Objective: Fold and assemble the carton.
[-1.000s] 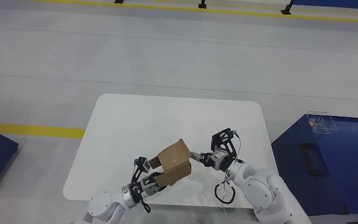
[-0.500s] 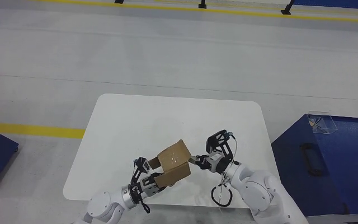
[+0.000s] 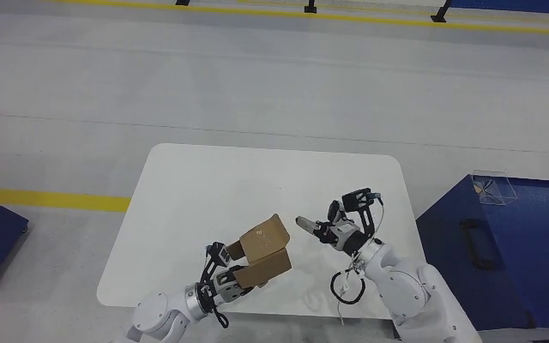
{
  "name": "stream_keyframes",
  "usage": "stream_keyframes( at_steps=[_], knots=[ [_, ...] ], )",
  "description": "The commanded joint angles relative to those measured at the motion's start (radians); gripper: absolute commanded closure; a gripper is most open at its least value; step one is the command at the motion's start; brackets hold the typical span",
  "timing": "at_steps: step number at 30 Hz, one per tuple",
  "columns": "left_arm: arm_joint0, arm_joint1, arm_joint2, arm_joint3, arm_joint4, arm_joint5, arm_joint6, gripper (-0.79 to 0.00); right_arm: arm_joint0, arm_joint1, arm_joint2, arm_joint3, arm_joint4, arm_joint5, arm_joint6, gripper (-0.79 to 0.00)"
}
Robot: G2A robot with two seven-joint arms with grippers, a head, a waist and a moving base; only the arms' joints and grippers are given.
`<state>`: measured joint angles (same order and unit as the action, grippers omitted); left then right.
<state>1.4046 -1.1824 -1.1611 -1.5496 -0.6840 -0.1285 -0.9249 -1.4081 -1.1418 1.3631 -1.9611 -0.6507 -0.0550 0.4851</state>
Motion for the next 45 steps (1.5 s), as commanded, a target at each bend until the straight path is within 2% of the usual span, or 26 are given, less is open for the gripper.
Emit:
stream_keyframes(
  at_steps=[1,6,10,13,25,26,29,30,32,35,37,38,40,45],
  knots=[
    [-0.013,0.000,-0.003,0.013,-0.021,0.004,-0.018,0.000,-0.013,-0.002,0.056,-0.002,0.042,0.047,-0.086,-0.785],
    [-0.013,0.000,-0.003,0.013,-0.021,0.004,-0.018,0.000,-0.076,-0.014,0.142,-0.015,0.077,0.152,-0.366,-0.785],
    [-0.013,0.000,-0.003,0.013,-0.021,0.004,-0.018,0.000,-0.117,-0.024,0.189,-0.020,0.171,0.169,-0.480,-0.785],
    [-0.013,0.000,-0.003,0.013,-0.021,0.004,-0.018,0.000,-0.135,-0.025,0.199,-0.025,0.220,0.130,-0.467,-0.785],
    [-0.011,0.000,-0.004,0.007,-0.011,0.013,0.003,0.000,-0.135,-0.025,0.199,-0.025,0.220,0.130,-0.467,-0.785],
    [-0.004,0.001,-0.006,-0.023,0.017,0.058,0.073,0.000,-0.135,-0.025,0.199,-0.025,0.220,0.130,-0.467,-0.785],
    [0.036,0.000,0.011,-0.213,-0.103,0.355,0.191,0.000,-0.135,-0.025,0.199,-0.025,0.220,0.130,-0.467,-0.785],
    [0.053,-0.002,0.004,-0.270,-0.121,0.393,0.300,0.000,-0.135,-0.025,0.199,-0.025,0.220,0.130,-0.467,-0.785],
    [0.097,-0.012,0.042,-0.393,-0.174,0.473,0.494,0.000,-0.135,-0.025,0.199,-0.025,0.220,0.130,-0.467,-0.785],
    [0.133,-0.038,0.096,-0.492,-0.444,0.586,0.802,0.000,-0.135,-0.025,0.199,-0.025,0.220,0.130,-0.467,-0.785],
    [0.126,-0.058,0.131,-0.535,-0.490,0.522,1.066,0.000,-0.135,-0.025,0.199,-0.025,0.220,0.130,-0.467,-0.785],
    [0.121,-0.068,0.176,-0.557,-0.533,0.521,1.150,0.000,-0.135,-0.025,0.199,-0.025,0.220,0.130,-0.467,-0.785],
    [0.091,-0.091,0.224,-0.560,-0.611,0.461,1.348,0.000,-0.135,-0.025,0.199,-0.025,0.220,0.130,-0.467,-0.785],
    [-0.054,-0.152,0.338,-0.509,-0.777,0.315,1.765,0.000,-0.135,-0.025,0.199,-0.025,0.220,0.130,-0.467,-0.785]
  ],
)
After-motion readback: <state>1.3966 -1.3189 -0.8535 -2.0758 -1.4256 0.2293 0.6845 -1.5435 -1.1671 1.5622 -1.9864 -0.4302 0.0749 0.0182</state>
